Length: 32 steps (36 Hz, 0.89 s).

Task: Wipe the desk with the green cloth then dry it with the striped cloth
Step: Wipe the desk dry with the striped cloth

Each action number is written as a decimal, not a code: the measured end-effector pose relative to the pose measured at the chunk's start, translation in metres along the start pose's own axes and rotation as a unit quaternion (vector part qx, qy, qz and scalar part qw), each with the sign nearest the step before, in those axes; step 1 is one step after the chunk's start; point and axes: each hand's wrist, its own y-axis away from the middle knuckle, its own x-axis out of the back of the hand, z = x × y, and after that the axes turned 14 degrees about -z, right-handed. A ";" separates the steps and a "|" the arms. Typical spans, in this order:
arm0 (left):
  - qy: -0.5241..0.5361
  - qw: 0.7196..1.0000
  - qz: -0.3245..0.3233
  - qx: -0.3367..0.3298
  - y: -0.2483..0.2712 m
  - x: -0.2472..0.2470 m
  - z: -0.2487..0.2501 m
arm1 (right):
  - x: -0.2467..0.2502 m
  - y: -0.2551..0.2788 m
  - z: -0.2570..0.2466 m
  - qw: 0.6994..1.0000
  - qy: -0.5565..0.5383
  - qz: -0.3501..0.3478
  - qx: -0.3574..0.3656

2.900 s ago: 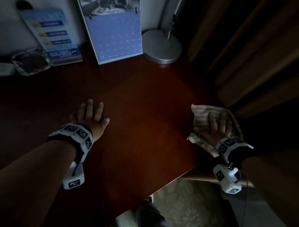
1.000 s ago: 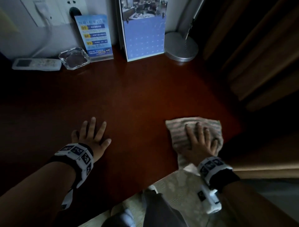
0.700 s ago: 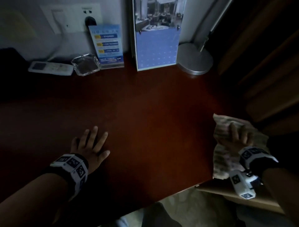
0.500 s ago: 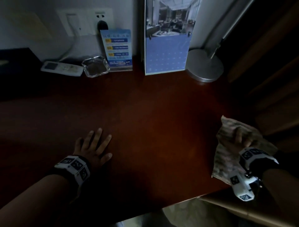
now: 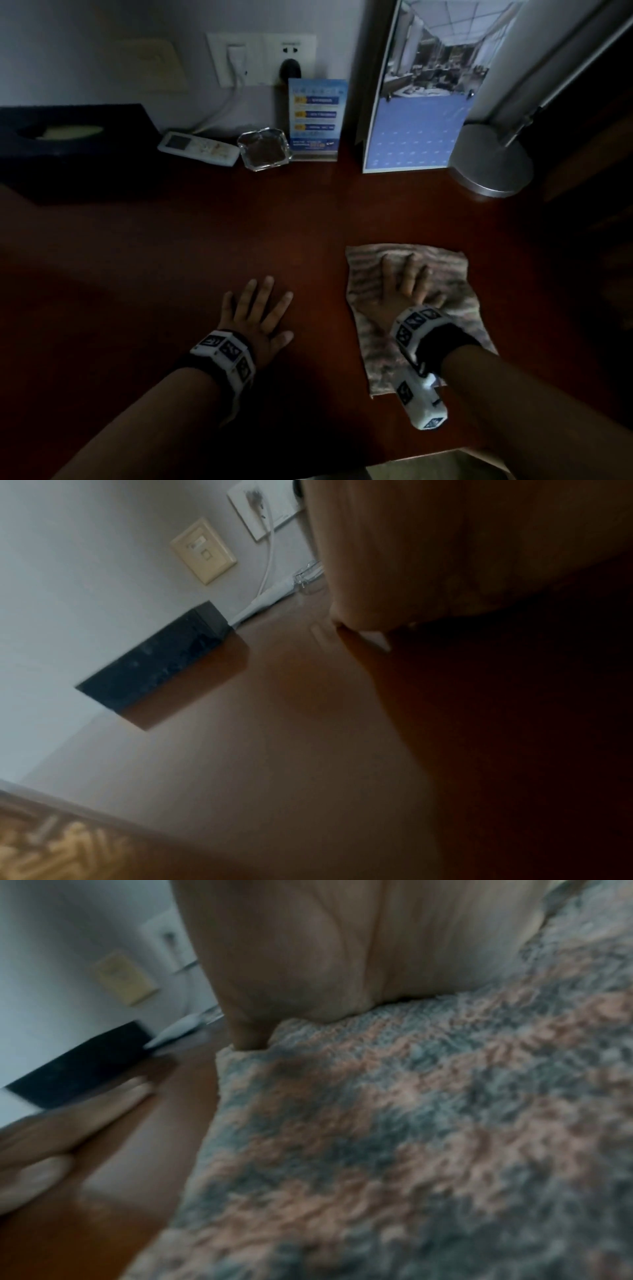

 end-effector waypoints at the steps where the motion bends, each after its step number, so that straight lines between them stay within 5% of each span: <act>1: 0.003 1.000 0.012 -0.008 -0.001 -0.003 0.000 | -0.001 -0.001 -0.014 1.000 0.011 0.003 0.017; 7: 0.028 0.995 0.079 -0.052 -0.001 -0.008 -0.009 | -0.002 -0.014 -0.079 0.996 0.063 0.016 0.067; 11: 0.109 0.968 0.214 -0.069 0.019 0.005 -0.025 | -0.005 -0.011 -0.114 0.990 0.091 0.024 0.109; 16: 0.148 0.944 0.285 -0.070 0.024 0.027 -0.046 | -0.023 0.012 -0.166 0.970 0.178 -0.023 0.163; 19: 0.167 0.943 0.272 -0.093 0.018 0.042 -0.042 | -0.029 0.022 -0.172 0.956 0.180 -0.075 0.217; 22: 0.222 0.927 0.270 -0.134 0.005 0.045 -0.024 | -0.014 0.037 -0.151 0.956 -0.017 -0.115 0.271; 25: 0.273 0.926 0.208 -0.157 -0.007 0.037 -0.001 | -0.002 0.044 -0.108 0.944 -0.143 -0.039 0.294; 29: 0.163 0.971 0.120 -0.126 -0.015 0.015 0.011 | 0.001 0.040 -0.050 0.957 -0.112 0.118 0.241; 32: 0.091 0.988 0.082 -0.093 -0.018 0.004 -0.012 | -0.003 0.032 -0.031 0.980 -0.054 0.106 0.162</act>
